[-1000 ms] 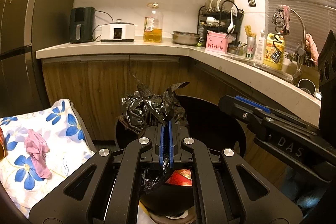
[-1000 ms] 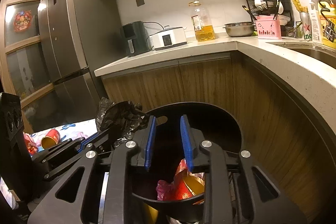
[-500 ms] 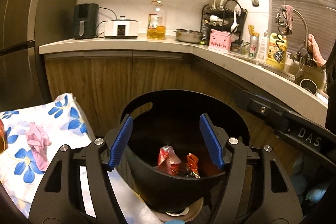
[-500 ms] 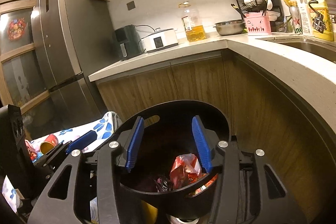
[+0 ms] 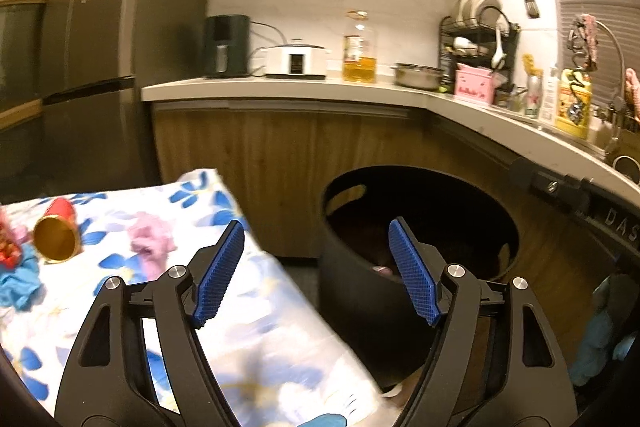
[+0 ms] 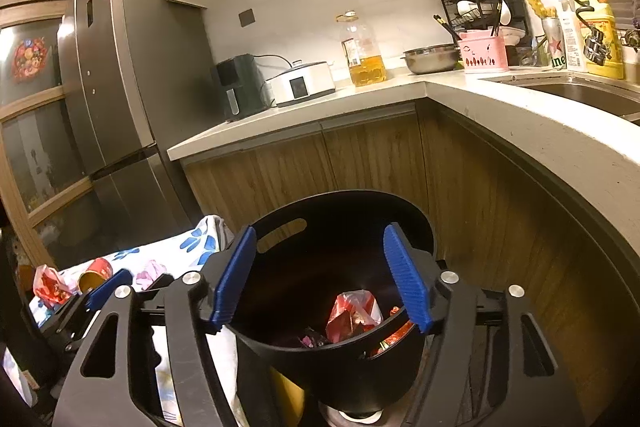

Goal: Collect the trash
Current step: 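Move both tools back over the table toward the remaining trash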

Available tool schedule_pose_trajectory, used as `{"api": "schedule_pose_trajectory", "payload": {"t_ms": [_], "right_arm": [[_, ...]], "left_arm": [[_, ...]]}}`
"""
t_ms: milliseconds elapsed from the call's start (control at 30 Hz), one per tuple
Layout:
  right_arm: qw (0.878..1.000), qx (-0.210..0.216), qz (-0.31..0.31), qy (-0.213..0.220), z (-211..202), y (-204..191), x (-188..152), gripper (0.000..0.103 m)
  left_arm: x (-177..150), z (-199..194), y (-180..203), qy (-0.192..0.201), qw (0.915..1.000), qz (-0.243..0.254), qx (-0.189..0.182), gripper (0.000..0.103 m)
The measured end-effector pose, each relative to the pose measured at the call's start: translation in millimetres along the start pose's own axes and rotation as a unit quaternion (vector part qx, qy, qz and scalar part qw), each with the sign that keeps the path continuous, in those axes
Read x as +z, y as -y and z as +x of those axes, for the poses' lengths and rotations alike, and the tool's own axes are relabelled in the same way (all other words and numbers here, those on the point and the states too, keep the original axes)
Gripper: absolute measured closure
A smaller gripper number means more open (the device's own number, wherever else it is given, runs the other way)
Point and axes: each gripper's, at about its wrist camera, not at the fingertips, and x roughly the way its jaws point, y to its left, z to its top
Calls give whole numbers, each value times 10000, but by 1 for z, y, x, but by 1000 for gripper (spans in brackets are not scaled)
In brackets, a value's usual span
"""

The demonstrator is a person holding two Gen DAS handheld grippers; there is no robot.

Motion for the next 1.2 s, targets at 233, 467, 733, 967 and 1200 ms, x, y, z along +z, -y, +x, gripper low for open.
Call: {"api": "schedule_pose_trajectory", "payload": {"t_ms": [233,467,733,967,1200], "right_arm": [[10000,46,-19,-2,-7,-13,-7,31],[9994,318,-102,-31,-14,-40,-17,28],[9970,701,-241,-218,-8,-81,-38,28],[9942,937,-364,-386,-2,-111,-52,28],[9915,1115,-480,-466,5,-137,-56,28]], "left_arm": [[-11,-27,-33,25,9981,-126,608,29],[-18,-57,-86,49,9889,-562,1377,29],[-30,-85,-147,-50,9751,-767,2080,29],[-34,-104,-184,-23,9658,-830,2455,26],[-28,-110,-220,89,9571,-894,2754,26]]}}
